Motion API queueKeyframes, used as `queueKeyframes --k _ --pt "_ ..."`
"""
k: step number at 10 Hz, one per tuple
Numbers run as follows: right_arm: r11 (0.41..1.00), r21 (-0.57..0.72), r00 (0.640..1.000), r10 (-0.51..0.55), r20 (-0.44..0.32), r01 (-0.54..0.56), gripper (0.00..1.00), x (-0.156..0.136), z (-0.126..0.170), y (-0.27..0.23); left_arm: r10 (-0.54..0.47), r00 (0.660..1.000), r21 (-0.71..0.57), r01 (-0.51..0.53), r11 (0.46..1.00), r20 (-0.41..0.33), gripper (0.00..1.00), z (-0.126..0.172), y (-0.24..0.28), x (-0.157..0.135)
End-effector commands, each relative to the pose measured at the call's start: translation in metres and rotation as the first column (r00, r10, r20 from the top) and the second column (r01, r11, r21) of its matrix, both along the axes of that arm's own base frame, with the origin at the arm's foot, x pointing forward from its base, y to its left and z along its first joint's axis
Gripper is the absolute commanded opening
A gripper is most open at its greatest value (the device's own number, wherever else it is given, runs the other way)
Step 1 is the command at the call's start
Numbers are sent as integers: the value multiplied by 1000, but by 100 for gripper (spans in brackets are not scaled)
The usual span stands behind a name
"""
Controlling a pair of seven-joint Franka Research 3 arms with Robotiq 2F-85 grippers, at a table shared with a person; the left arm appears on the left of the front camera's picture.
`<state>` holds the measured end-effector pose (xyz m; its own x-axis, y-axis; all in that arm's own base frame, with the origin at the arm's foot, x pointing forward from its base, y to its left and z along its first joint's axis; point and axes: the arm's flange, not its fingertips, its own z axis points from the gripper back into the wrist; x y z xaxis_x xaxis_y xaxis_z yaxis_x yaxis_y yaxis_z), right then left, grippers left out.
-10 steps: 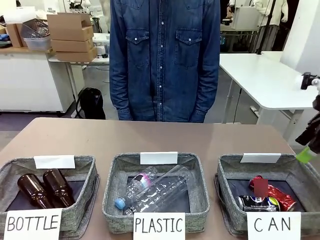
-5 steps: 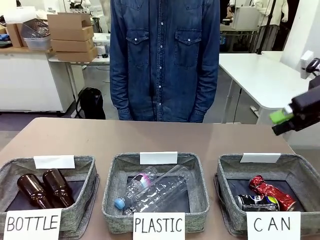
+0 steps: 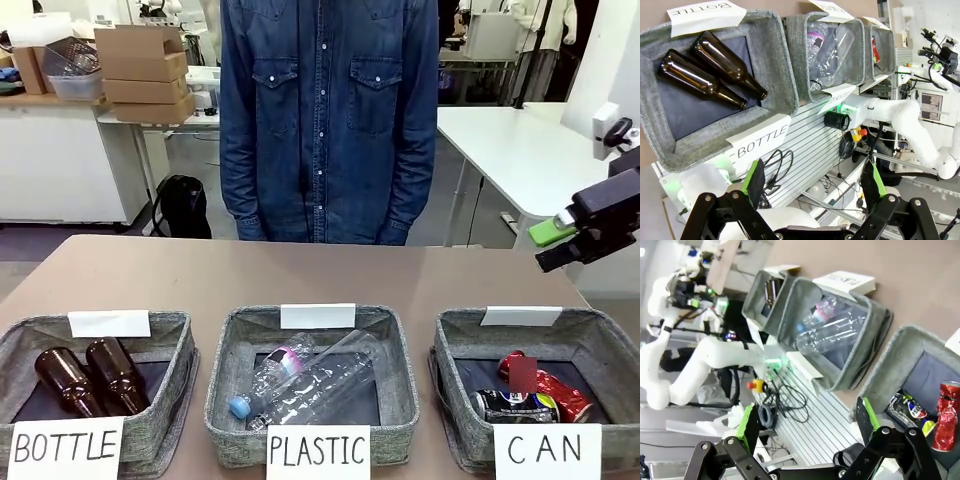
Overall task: Sort the can waste into the basket.
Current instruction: Pick up the can waste from the table and place it in the right Fabric basket.
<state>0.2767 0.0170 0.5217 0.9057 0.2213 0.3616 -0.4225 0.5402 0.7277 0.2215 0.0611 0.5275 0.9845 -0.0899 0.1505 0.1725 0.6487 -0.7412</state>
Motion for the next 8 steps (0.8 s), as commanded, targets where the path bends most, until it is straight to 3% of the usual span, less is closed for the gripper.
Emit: queueKeyframes --k 1,8 --pt "1000 -10 1000 10 20 -10 100 -1 0 -10 6 1000 6 -6 1000 -11 100 2 -1 -1" --pt "1000 -10 1000 10 20 -10 100 -1 0 -10 6 1000 6 -6 1000 -11 100 2 -1 -1"
